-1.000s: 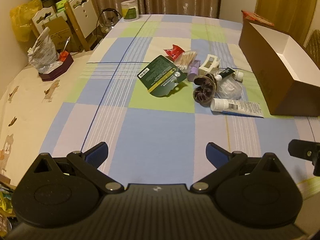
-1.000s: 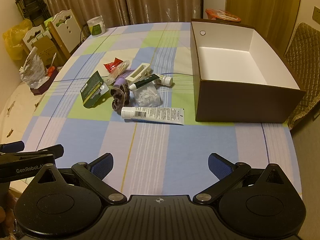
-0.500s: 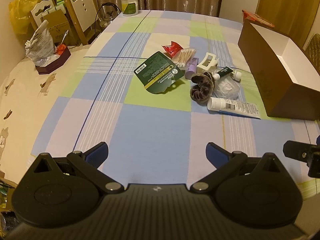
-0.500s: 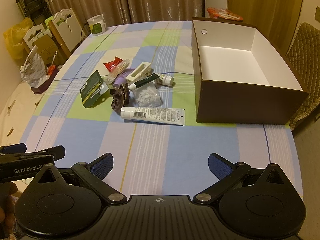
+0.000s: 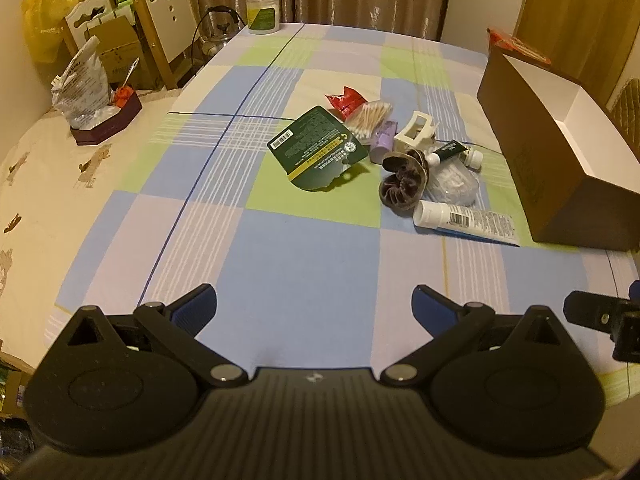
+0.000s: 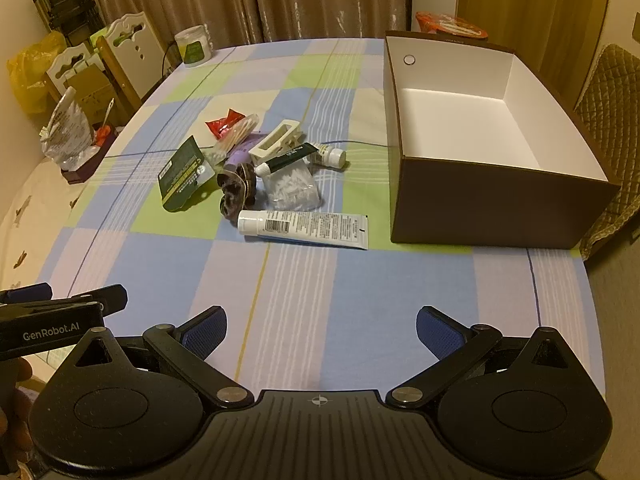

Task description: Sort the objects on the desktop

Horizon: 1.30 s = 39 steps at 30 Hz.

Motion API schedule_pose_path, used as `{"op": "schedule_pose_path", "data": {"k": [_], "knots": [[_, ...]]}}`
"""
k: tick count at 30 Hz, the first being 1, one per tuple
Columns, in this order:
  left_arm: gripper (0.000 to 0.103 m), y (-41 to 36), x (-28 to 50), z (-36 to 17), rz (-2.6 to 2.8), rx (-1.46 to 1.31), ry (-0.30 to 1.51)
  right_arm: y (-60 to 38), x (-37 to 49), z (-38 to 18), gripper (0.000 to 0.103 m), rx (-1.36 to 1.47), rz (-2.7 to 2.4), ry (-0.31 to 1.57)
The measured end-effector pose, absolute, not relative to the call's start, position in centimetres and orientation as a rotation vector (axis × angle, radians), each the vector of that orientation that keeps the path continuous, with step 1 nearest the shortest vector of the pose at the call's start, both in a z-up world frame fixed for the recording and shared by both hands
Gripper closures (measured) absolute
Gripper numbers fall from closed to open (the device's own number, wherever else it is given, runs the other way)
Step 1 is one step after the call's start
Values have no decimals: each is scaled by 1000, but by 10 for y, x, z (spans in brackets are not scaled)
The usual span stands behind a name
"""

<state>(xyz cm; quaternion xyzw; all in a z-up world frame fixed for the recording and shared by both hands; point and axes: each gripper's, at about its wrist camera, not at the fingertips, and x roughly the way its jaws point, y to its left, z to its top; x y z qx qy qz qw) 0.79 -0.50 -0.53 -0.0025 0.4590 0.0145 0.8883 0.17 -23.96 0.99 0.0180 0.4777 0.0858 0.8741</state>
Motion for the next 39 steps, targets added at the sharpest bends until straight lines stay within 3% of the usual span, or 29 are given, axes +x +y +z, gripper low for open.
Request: {"op": "schedule_pose_path", "data": {"k": [39], "knots": [[1, -12, 6, -11, 0, 21, 987, -253, 6, 8, 0, 33, 186, 1006]]}}
